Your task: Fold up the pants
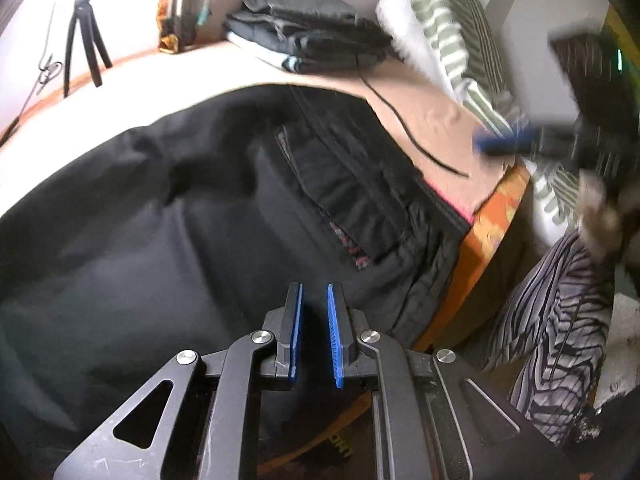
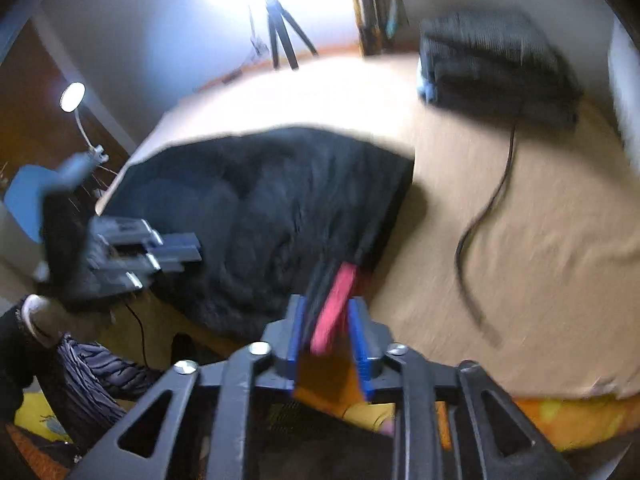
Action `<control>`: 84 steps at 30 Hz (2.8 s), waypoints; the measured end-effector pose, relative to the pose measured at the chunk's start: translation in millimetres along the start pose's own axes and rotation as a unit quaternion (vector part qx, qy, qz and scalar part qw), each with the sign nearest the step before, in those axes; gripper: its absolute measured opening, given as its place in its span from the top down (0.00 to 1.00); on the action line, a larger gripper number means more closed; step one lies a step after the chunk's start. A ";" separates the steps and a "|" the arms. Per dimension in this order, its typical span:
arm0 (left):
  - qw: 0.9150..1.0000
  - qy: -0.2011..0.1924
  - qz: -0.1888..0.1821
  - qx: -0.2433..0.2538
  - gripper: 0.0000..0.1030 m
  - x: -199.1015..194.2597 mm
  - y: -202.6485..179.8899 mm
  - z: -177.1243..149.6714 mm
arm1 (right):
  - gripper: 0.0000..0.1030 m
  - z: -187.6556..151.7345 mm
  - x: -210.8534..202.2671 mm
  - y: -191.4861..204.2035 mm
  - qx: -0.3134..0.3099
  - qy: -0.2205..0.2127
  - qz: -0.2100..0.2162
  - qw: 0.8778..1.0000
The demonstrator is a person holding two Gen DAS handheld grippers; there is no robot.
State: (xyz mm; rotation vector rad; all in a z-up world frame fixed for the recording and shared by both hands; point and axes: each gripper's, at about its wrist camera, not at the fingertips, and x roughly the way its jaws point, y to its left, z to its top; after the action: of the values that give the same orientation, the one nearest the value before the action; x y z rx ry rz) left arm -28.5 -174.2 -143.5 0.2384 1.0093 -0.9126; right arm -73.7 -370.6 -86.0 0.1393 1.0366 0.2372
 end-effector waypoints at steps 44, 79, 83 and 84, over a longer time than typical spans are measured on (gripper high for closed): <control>0.975 -0.167 0.037 -0.143 0.90 -136.9 111.7 -14.5 | 0.93 79.6 111.2 145.2 -0.265 0.001 0.125 0.956; 0.970 -0.071 0.095 -0.213 0.90 -105.0 163.9 -79.6 | 0.65 145.7 221.3 149.2 -0.024 0.173 0.261 0.949; 0.964 -0.089 0.113 -0.225 0.90 -124.5 171.7 -91.9 | 0.88 139.0 227.7 166.2 -0.015 0.174 0.271 0.946; 0.962 -0.091 0.118 -0.228 0.90 -127.9 173.8 -94.5 | 0.90 138.9 227.1 171.9 -0.024 0.171 0.271 0.947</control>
State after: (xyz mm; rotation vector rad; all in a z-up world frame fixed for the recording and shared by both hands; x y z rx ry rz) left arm 15.9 56.8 -129.8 -0.1119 0.9667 -0.4585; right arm 134.7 -146.0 -166.7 0.3489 1.3238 0.8077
